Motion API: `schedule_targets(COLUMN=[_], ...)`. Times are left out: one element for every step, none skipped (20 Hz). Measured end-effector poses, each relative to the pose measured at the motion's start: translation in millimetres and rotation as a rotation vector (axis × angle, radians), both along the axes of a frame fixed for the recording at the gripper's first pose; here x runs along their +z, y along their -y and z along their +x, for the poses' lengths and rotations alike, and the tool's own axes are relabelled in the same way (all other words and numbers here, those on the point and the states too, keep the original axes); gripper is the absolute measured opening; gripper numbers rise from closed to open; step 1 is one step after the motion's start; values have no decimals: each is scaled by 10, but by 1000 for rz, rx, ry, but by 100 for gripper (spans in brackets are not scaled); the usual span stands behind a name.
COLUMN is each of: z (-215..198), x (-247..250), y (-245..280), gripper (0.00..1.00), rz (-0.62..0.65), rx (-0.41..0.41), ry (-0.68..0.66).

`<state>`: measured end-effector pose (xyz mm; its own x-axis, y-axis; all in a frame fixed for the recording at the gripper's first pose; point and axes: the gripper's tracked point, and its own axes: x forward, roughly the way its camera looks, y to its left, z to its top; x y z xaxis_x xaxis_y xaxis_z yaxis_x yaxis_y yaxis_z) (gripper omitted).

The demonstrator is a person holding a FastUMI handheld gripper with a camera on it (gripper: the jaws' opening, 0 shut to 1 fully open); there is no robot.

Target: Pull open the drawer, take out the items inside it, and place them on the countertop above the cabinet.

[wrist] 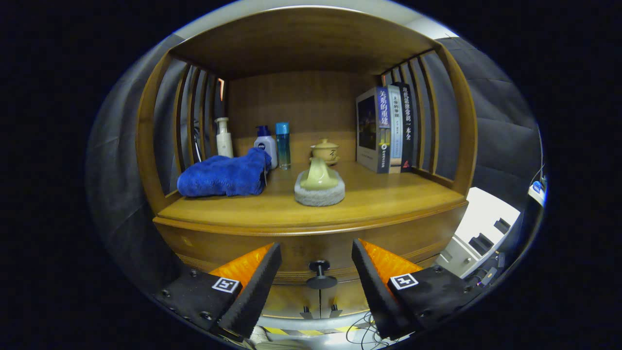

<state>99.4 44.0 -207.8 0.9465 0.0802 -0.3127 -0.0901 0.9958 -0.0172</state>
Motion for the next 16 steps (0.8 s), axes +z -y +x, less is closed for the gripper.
schedule_targets(z=[-20,-64,-106,-159,-215,-275,-320,-379,-427,-472,-509,-567,-595,-615,-616,-619], x=[136,278,439,612,781,925,1054,1206,1353,1490,1597,1667,1712,1750,1772,1792], y=[49,118,198,246,279,315,354,406,409,374,342,339,335,336,329,295], gripper=[97,97,97,97,97,97,97,97,97,97,98,98,98,98,98,98], rz=[-11,-25,-35,-33,-22,-3,9,16,32,52,66,66,57,46,39,40], rx=[-4,-14,-28,-35,-40,-51,-62,-79,-83,-79,-72,-66,-64,-65,-66,-60], ry=[7,15,24,37,48,49,50,57,75,96,108,113,117,125,130,130])
